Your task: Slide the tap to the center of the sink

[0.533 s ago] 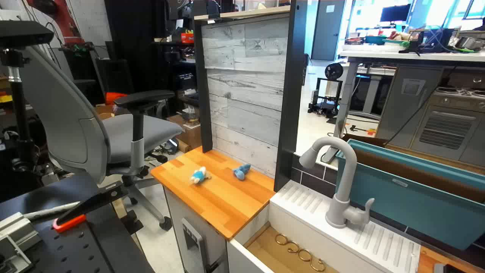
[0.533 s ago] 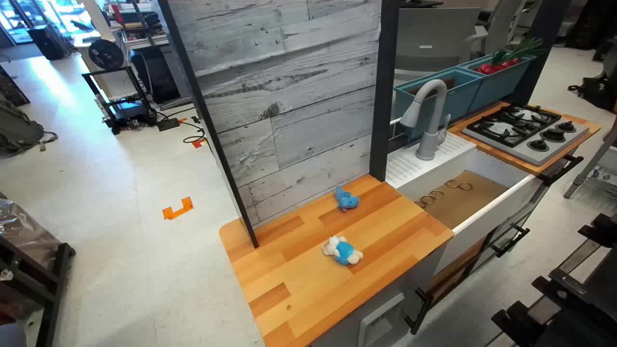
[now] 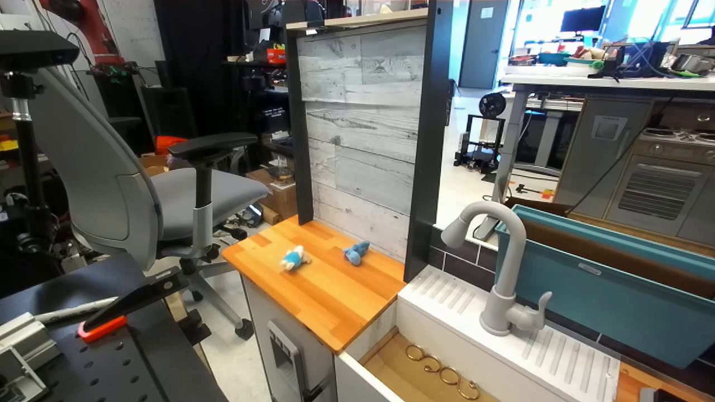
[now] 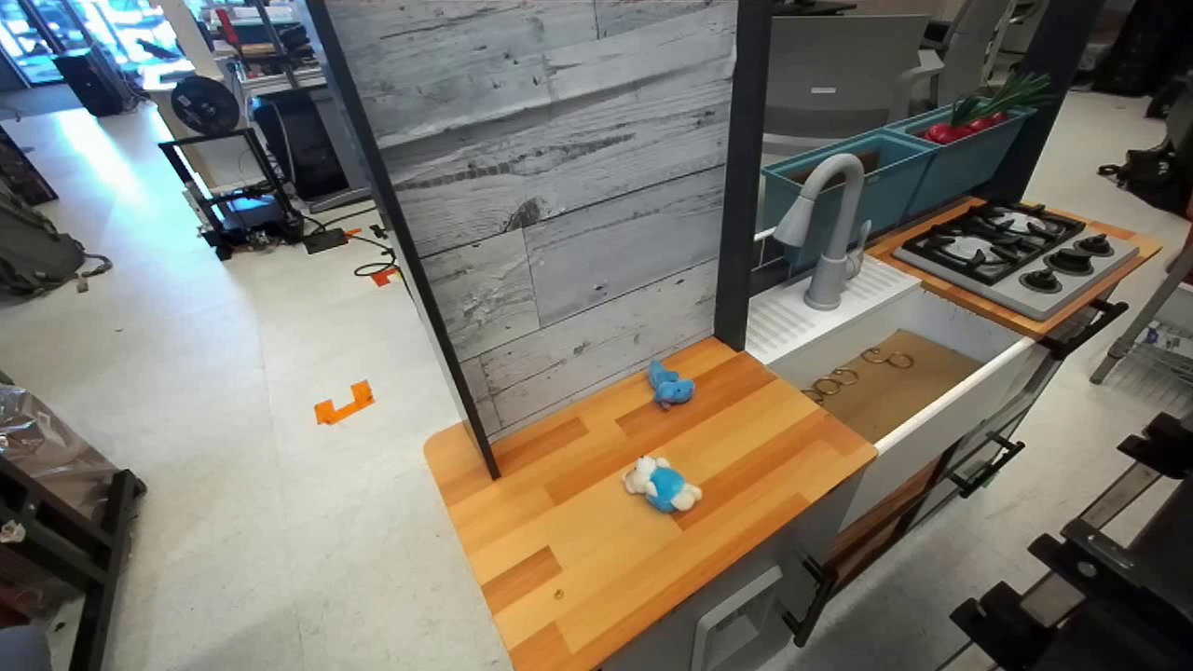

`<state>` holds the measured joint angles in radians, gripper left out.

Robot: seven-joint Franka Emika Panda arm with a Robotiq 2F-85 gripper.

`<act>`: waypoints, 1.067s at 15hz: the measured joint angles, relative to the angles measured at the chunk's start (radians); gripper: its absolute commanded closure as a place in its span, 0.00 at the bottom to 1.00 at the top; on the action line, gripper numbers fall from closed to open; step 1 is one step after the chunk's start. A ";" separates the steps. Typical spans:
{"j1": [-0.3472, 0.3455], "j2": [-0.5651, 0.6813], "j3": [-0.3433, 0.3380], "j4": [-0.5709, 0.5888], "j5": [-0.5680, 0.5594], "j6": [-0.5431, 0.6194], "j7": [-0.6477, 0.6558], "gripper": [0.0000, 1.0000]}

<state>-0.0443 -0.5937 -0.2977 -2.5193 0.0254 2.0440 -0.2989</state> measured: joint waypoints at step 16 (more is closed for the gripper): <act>0.002 0.211 0.142 0.000 -0.003 0.180 0.075 0.00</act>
<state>-0.0426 -0.3829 -0.1561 -2.5188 0.0226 2.2239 -0.2242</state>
